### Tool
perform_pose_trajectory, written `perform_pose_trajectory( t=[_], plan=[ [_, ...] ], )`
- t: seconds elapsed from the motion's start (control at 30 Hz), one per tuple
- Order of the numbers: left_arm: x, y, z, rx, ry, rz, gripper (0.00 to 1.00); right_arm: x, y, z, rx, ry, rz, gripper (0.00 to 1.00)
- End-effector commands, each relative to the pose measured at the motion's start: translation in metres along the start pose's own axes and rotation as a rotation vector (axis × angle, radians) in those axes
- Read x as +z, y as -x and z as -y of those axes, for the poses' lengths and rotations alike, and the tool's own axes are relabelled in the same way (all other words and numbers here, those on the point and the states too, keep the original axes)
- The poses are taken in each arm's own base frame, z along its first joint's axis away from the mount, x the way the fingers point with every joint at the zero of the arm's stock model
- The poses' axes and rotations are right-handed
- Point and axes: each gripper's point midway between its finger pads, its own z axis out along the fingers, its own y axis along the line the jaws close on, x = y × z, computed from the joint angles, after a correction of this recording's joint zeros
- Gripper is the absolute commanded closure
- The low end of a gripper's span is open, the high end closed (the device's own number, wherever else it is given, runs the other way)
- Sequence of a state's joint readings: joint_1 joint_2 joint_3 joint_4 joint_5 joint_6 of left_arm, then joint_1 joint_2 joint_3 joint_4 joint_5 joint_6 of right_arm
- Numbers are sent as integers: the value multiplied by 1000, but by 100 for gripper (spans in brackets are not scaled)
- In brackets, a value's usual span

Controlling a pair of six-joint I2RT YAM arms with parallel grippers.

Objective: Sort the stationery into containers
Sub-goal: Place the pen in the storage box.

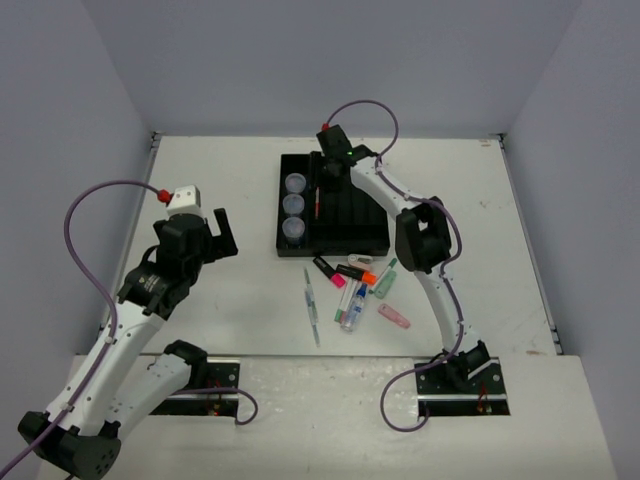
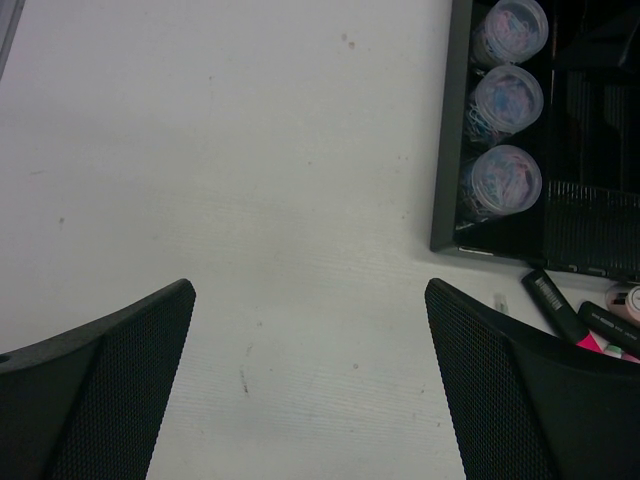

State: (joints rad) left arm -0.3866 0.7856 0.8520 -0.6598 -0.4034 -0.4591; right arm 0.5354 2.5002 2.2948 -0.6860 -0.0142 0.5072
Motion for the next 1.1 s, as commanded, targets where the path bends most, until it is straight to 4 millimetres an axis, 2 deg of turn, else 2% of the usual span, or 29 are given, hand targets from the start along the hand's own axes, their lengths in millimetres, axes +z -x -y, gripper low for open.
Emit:
perform_pose_trajectory(
  t=[0.0,0.1,0.2,0.23,0.3,0.37,0.43,0.5,0.57,0.63,0.73,0.83,0.9,1.07],
  plan=[
    [2,6,1,12,-13,31,0,-64,39,-33,-28,81,119,47],
    [1,7,1,9,-13,37,0,-106,38,-45,-79,99,153,48],
    [1,8,1,8,-16,38,0,-139,4,-42,-146,15,169,48],
    [1,8,1,8,-17,38,0,-162,-1,-53,-160,29,198,48],
    [1,7,1,8,-18,36,0,-171,-34,-45,-179,-23,186,49],
    [1,7,2,7,-21,36,0,-195,-55,-58,-172,0,208,51],
    [0,7,3,8,-27,35,0,-190,-94,-52,-174,-1,145,54],
    [0,7,4,8,-32,36,0,-193,-120,-64,-170,32,128,56],
    [0,7,4,8,-37,37,0,-190,-143,-60,-172,16,100,56],
    [0,7,5,9,-41,37,0,-191,-161,-67,-179,22,97,56],
    [0,7,6,10,-46,36,0,-186,-190,-74,-201,30,57,62],
    [0,6,7,12,-52,33,0,-176,-206,-79,-216,30,14,65],
    [0,7,7,12,-54,34,0,-161,-222,-75,-241,-6,-29,68],
    [0,6,7,13,-57,34,0,-137,-236,-64,-258,-73,-66,71]
  ],
)
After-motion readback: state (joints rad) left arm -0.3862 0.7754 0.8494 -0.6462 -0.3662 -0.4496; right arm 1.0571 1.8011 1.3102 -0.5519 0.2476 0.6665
